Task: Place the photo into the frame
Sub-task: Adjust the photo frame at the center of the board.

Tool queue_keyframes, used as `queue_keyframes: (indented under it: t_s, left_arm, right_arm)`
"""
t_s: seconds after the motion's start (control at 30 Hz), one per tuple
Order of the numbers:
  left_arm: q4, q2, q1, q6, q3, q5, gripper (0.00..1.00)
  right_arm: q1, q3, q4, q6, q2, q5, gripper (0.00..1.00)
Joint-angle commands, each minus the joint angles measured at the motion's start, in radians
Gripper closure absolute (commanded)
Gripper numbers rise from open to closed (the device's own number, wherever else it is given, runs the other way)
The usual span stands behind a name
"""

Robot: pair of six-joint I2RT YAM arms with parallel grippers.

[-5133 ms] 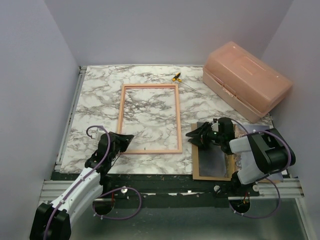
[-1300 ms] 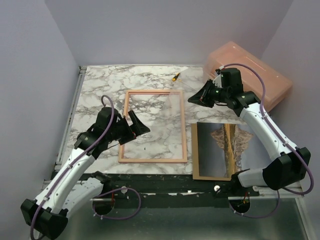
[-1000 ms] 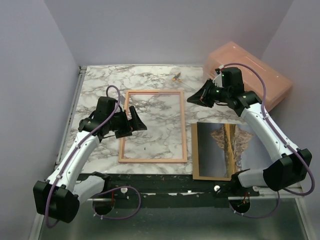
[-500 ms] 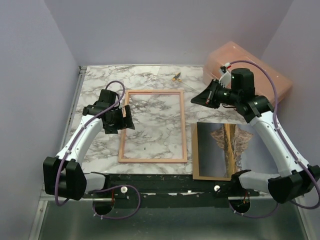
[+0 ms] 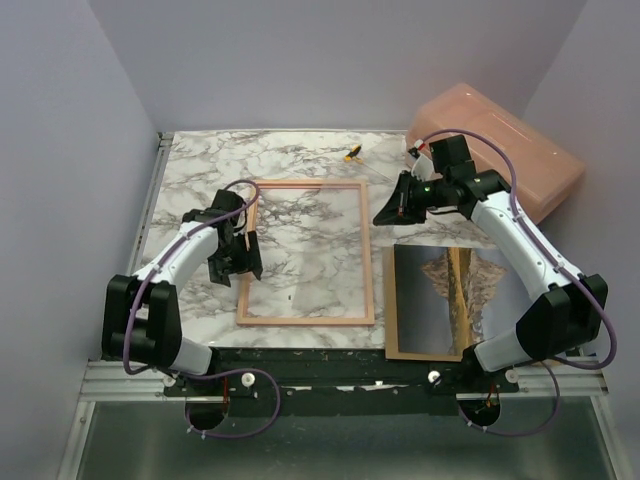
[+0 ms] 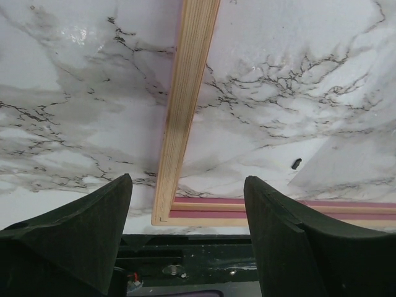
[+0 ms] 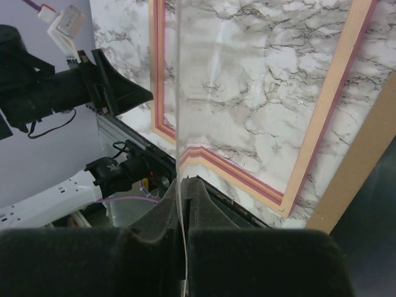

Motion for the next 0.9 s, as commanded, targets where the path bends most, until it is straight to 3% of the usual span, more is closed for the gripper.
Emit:
queue_keyframes:
  t_s: [0.0, 0.33, 0.87]
  left_arm:
    - [-0.001, 0.064, 0.002, -0.022, 0.004, -0.042, 0.27]
    - [0.040, 0.216, 0.002, -0.016, 0.027, -0.005, 0.32]
    - [0.053, 0.198, -0.075, 0.019, -0.035, 0.031, 0.78]
  right_arm:
    - [-0.001, 0.036, 0.035, -0.013, 0.001, -0.086, 1.00]
    - [-0.002, 0.086, 0.073, 0.005, 0.038, -0.174, 1.00]
    - [-0.002, 0.124, 0.084, 0.009, 0.074, -0.208, 1.00]
